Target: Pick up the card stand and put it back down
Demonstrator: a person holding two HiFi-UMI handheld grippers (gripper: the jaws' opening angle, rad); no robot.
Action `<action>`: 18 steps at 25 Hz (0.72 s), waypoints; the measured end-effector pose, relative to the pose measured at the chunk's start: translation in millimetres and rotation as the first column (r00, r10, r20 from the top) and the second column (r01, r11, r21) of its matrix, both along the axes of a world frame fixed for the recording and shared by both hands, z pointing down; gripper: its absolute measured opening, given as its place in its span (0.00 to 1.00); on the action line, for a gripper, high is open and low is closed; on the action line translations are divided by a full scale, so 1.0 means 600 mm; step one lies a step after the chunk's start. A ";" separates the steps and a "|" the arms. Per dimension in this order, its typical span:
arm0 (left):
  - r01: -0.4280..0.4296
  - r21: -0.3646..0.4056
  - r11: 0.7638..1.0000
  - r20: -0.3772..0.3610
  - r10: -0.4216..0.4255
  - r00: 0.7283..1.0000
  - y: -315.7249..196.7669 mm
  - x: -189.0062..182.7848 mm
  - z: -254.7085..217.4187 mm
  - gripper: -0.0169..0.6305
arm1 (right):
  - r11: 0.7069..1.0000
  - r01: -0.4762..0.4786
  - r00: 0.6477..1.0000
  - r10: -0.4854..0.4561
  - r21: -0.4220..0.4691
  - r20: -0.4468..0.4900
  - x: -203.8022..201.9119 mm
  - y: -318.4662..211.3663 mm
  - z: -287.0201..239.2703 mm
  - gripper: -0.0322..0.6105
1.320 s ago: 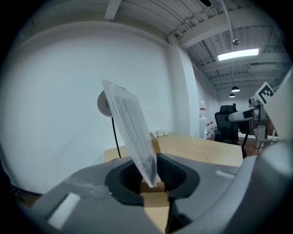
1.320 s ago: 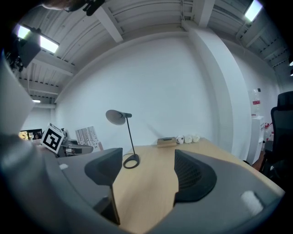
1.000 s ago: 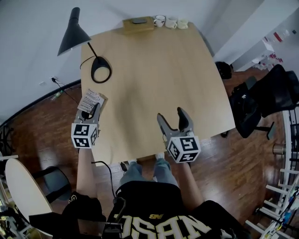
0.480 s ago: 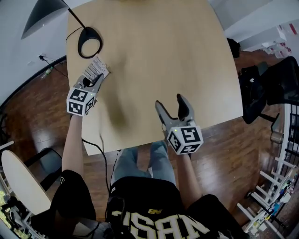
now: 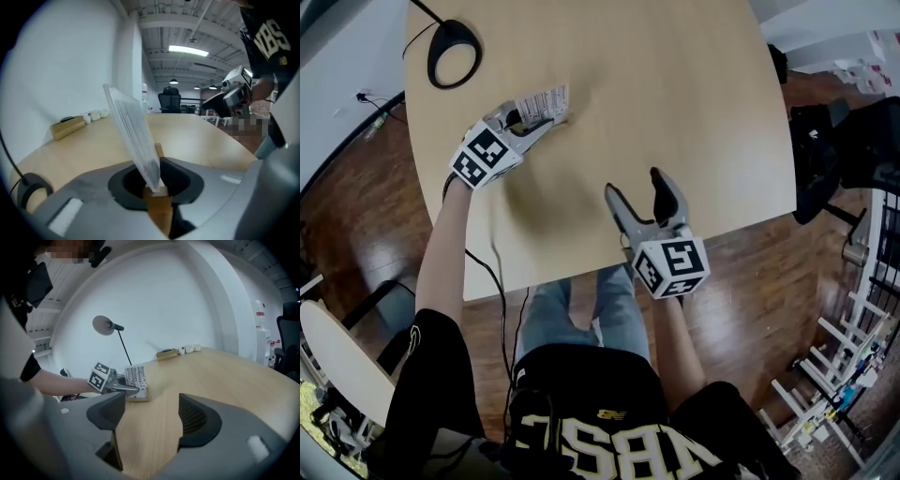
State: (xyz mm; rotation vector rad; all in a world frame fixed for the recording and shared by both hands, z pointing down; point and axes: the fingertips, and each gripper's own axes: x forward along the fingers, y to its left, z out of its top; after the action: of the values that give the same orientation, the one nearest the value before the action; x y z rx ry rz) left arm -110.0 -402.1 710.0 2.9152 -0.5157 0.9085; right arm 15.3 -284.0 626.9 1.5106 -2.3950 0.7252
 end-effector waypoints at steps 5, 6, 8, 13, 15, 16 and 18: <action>-0.093 -0.011 0.996 0.063 0.094 0.994 0.008 0.036 0.030 0.16 | 1.000 0.005 1.000 -0.004 -0.008 0.004 0.002 0.007 -0.001 0.60; -0.063 -0.021 0.998 0.066 0.064 0.996 0.002 0.035 0.030 0.17 | 1.000 0.006 1.000 -0.006 -0.012 0.004 0.004 0.009 -0.002 0.60; 0.011 -0.055 0.998 0.083 -0.007 0.997 -0.006 0.028 0.031 0.25 | 1.000 0.013 1.000 -0.013 -0.012 0.005 0.009 0.012 -0.008 0.60; 0.223 -0.094 0.970 0.104 -0.214 0.971 0.005 -0.023 0.024 0.50 | 0.997 0.063 0.998 -0.064 0.043 0.022 0.003 0.002 -0.052 0.60; 0.356 -0.103 0.929 0.038 -0.354 0.935 0.028 -0.048 -0.004 0.50 | 0.993 0.092 0.995 -0.094 0.069 0.030 0.006 0.002 -0.072 0.60; 0.422 -0.116 0.899 -0.001 -0.425 0.905 0.048 -0.057 -0.023 0.51 | 0.991 0.107 0.993 -0.110 0.081 0.037 0.010 0.005 -0.084 0.60; 0.530 -0.139 0.836 -0.076 -0.543 0.836 0.100 -0.065 -0.068 0.55 | 0.985 0.139 0.988 -0.145 0.101 0.050 0.020 0.014 -0.107 0.60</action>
State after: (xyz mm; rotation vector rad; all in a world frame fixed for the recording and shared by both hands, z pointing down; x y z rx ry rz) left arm -149.1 -342.1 669.0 2.4738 -1.1545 0.6577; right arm 27.5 -275.4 562.6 1.3531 -2.5836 0.6380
